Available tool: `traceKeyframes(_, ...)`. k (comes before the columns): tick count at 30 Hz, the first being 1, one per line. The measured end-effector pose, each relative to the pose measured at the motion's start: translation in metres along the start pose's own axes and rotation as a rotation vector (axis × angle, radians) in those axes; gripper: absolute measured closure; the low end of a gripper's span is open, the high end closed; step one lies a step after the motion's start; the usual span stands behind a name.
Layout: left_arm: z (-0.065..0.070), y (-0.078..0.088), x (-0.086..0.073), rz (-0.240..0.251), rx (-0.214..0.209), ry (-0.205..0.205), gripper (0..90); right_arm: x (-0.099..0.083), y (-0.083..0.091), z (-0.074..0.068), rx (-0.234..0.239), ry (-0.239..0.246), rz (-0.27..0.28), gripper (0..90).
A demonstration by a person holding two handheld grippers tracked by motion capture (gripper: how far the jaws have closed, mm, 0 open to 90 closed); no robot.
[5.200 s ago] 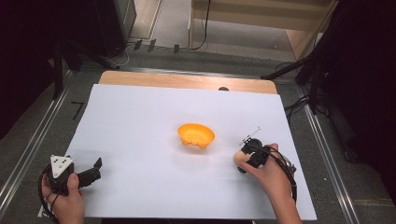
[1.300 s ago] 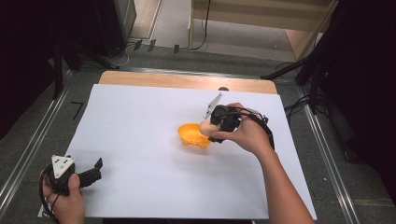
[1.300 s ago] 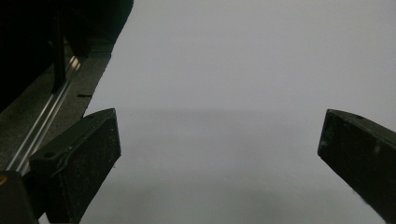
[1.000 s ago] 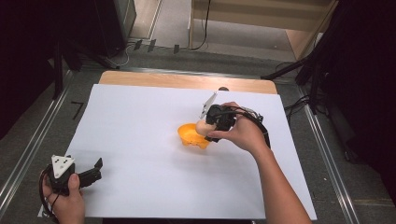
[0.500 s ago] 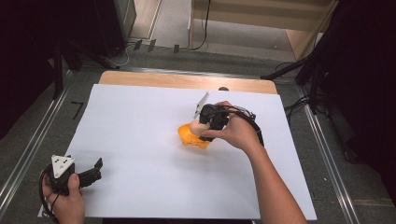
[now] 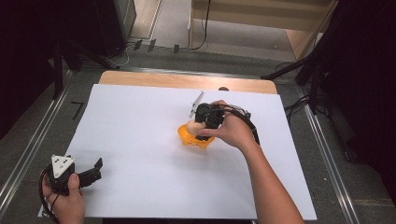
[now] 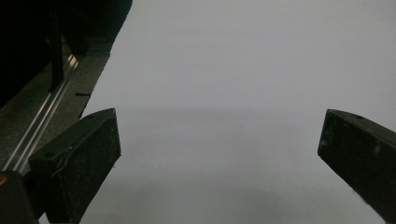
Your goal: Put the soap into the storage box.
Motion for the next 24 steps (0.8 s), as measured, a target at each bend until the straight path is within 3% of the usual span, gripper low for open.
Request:
traceKeyframes(6, -0.001, 0.0, 0.0, -0.003, -0.005, 0.001, 0.0, 0.002, -0.003, 0.001, 0.017, -0.024, -0.015, 33.1)
traceKeyframes(19, 0.0, 0.0, 0.0, -0.007, -0.007, 0.002, 0.0, 0.004, -0.001, 0.003, 0.006, -0.036, -0.004, 32.6)
traceKeyframes(24, -0.001, 0.0, 0.0, -0.007, -0.006, 0.002, 0.0, 0.003, 0.008, 0.003, 0.006, -0.058, 0.056, 32.2)
Point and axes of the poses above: each handheld gripper's, and its own axes: y roughly backward along the jaws, x roughly out of its top, z roughly to its right, the point moved 1 cm from there along -y, roughly forward along the jaws, and after that the axes turned 12 degrees about -z, right-handed, at the moved point
